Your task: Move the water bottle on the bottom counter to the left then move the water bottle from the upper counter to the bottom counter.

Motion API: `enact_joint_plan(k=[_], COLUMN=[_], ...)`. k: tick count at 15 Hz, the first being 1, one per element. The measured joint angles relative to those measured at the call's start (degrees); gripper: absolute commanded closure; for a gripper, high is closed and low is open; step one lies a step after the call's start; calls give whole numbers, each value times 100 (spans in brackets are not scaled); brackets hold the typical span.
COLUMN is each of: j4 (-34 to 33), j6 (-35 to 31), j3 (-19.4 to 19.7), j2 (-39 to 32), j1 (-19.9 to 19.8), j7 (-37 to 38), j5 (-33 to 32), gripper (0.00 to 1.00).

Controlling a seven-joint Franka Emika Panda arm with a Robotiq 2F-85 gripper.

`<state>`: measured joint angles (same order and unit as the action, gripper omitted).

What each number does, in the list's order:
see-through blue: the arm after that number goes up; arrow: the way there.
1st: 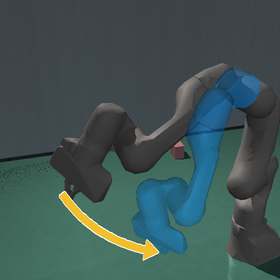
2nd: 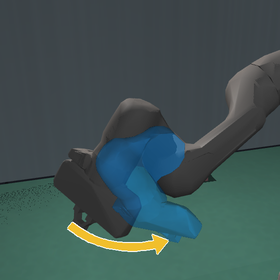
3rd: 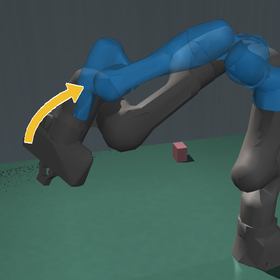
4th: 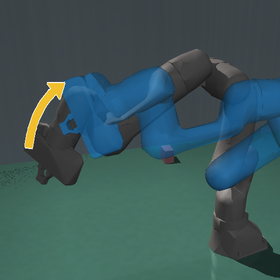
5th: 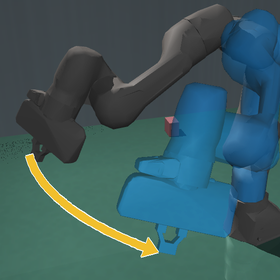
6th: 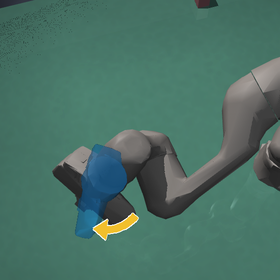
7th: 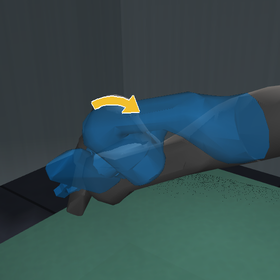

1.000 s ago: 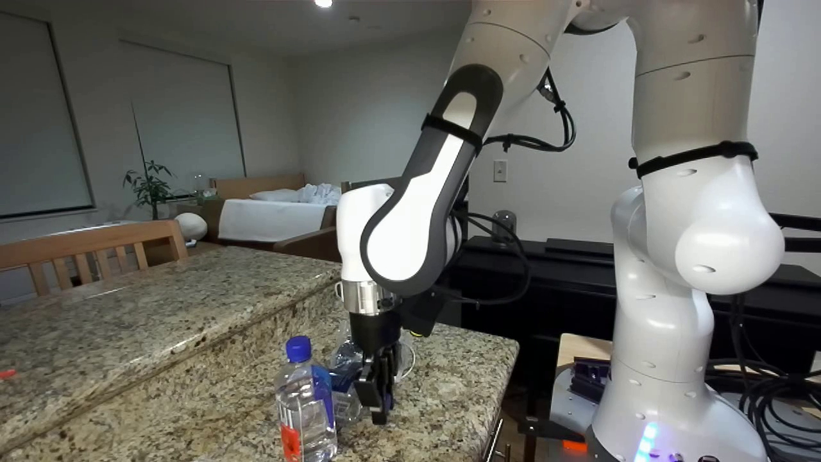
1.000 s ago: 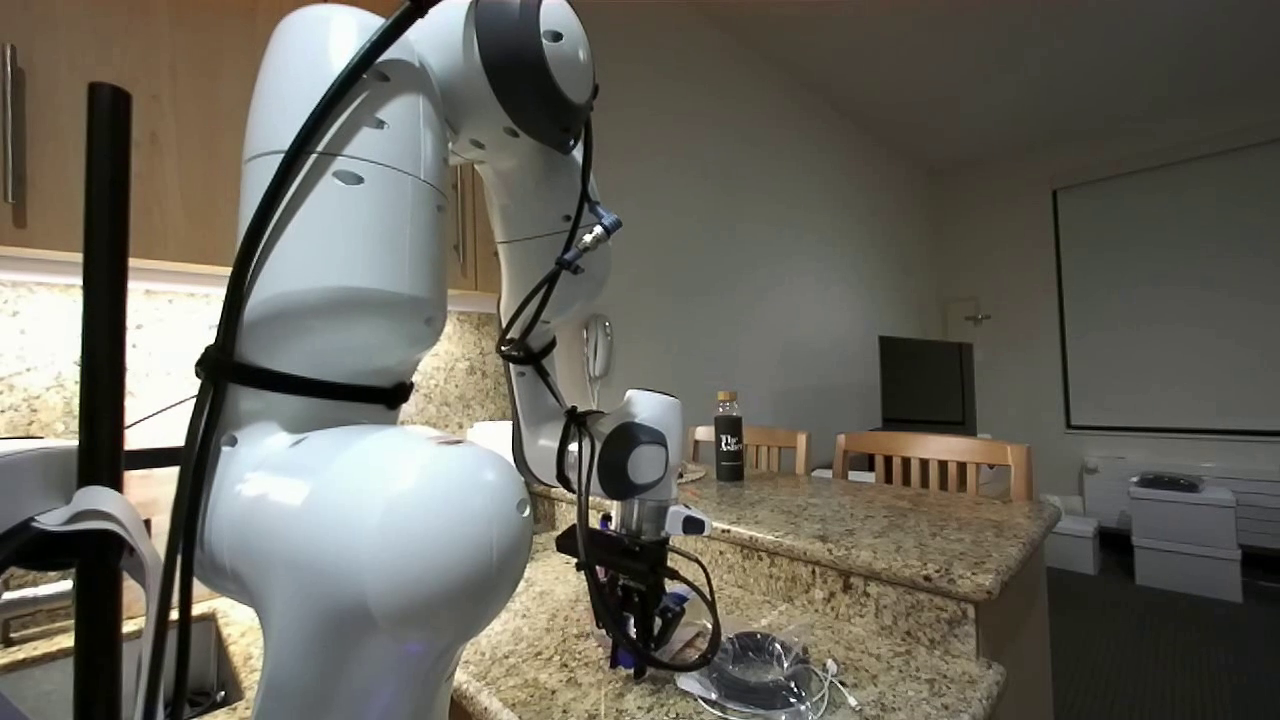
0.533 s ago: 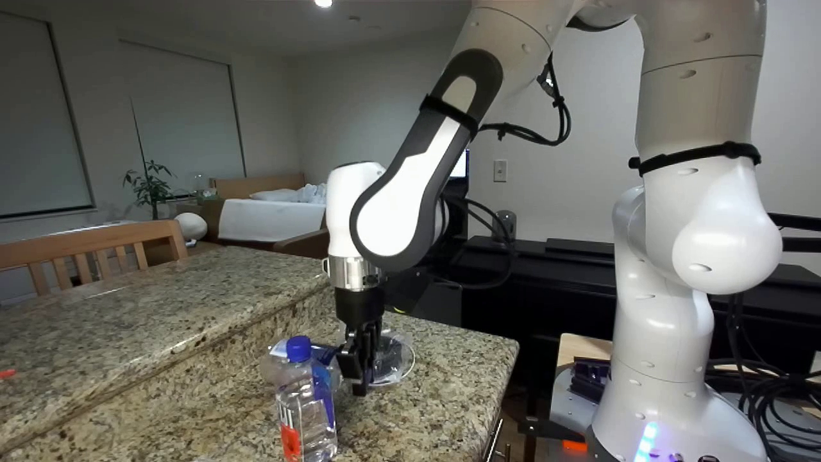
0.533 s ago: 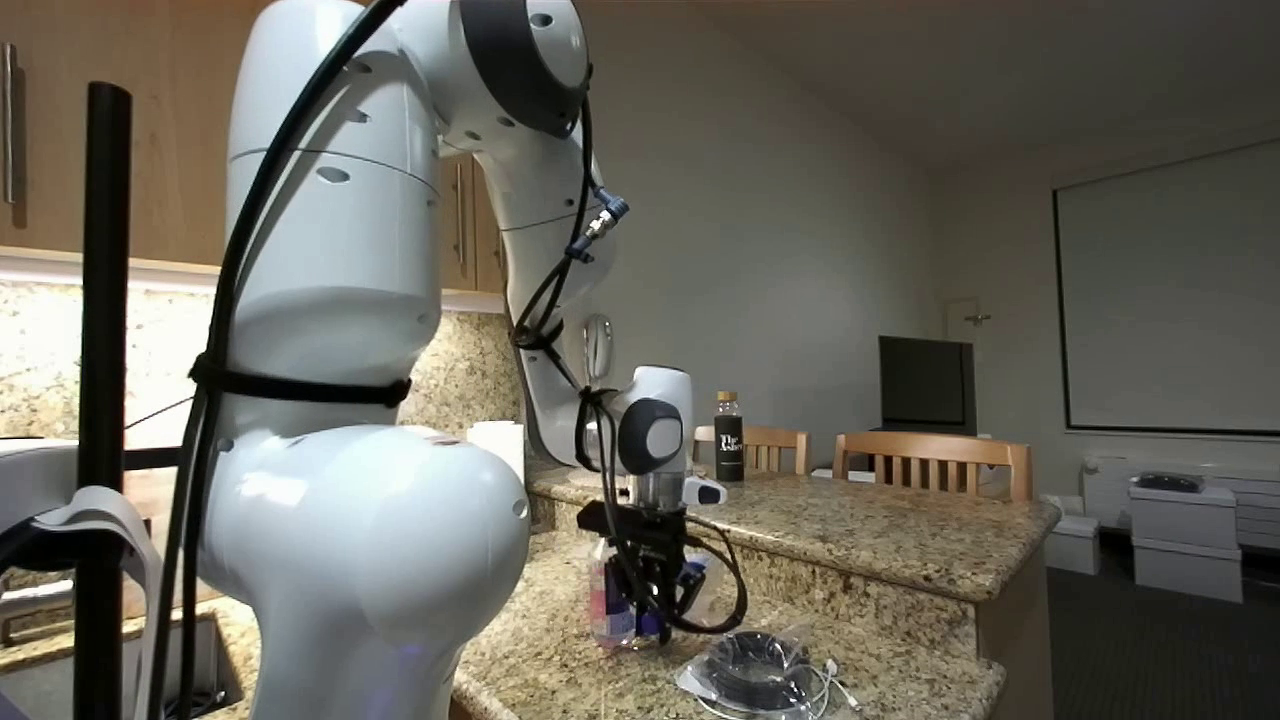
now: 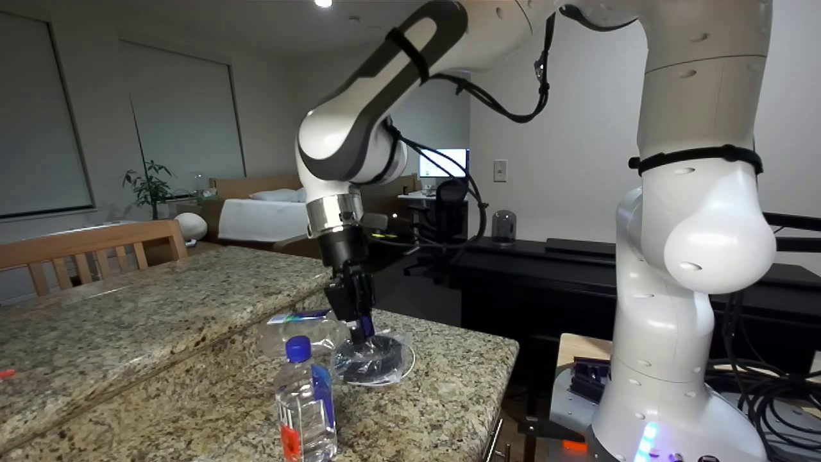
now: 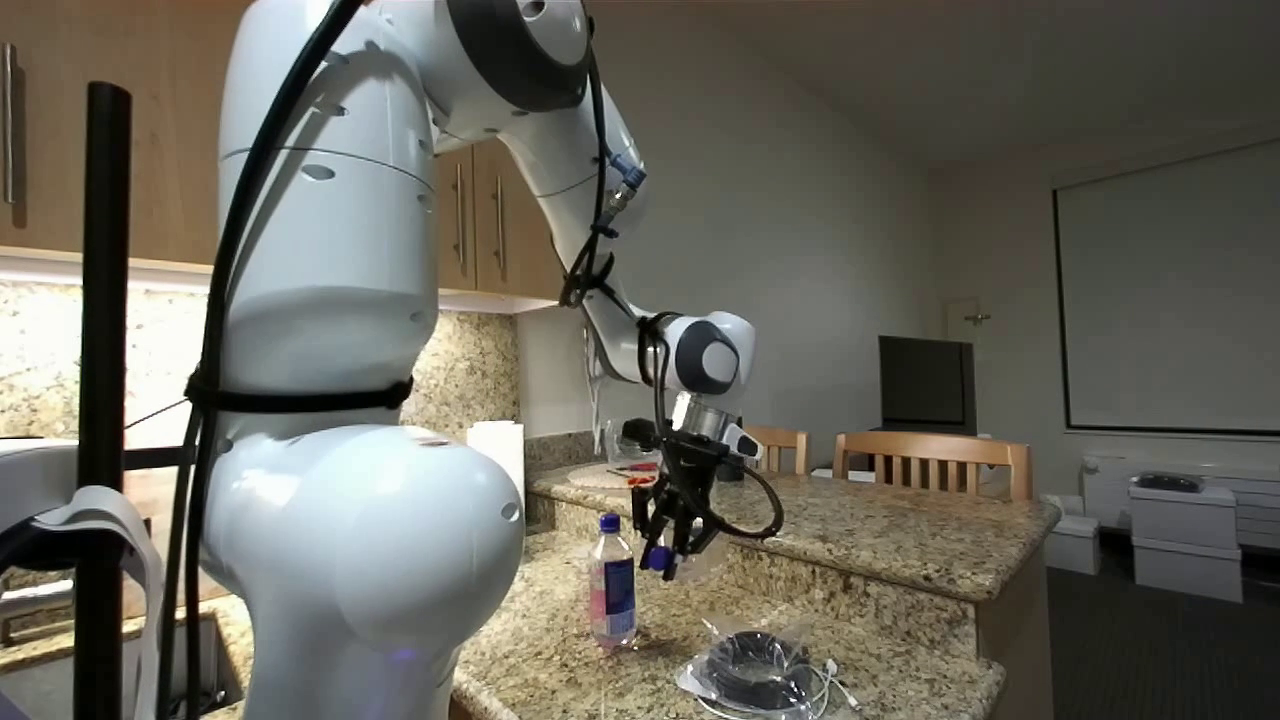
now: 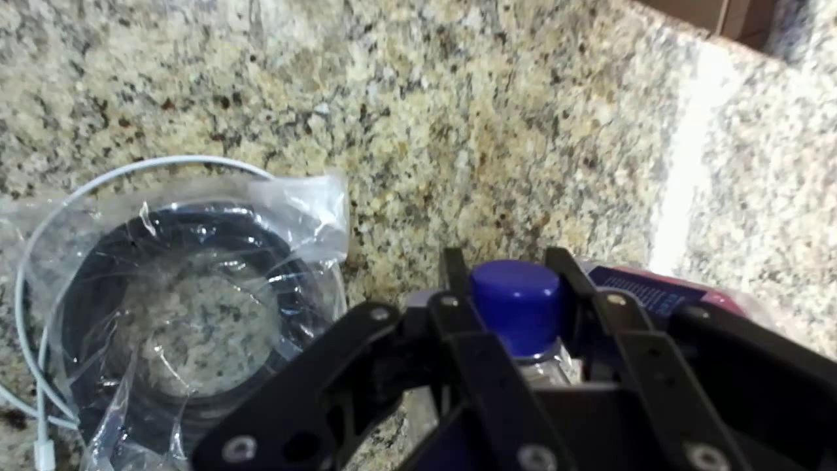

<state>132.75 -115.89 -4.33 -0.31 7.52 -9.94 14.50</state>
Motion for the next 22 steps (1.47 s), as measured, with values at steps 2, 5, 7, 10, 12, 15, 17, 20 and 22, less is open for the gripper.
enact_joint_plan(k=[2,5,7,10,12,15,17,20,22], j4=[-471,-1226,-1728,-2460,-2955,-3726,-4243,-5010,-5447], j6=[890,2149,2695,3103,3299,3722,4129,4911,5438], j3=[87,157,166,153,135,122,124,142,165], j2=[-205,-671,-1007,-1476,-1776,-2230,-2515,-2912,-3162], j1=[-118,-279,-331,-337,-318,-246,-208,-201,-201], j7=[-143,-177,-176,-57,127,575,920,1421,1678], j5=[25,27,26,-29,-130,-327,-413,-427,-427], gripper=[86,86,86,86,86,86,86,86,86])
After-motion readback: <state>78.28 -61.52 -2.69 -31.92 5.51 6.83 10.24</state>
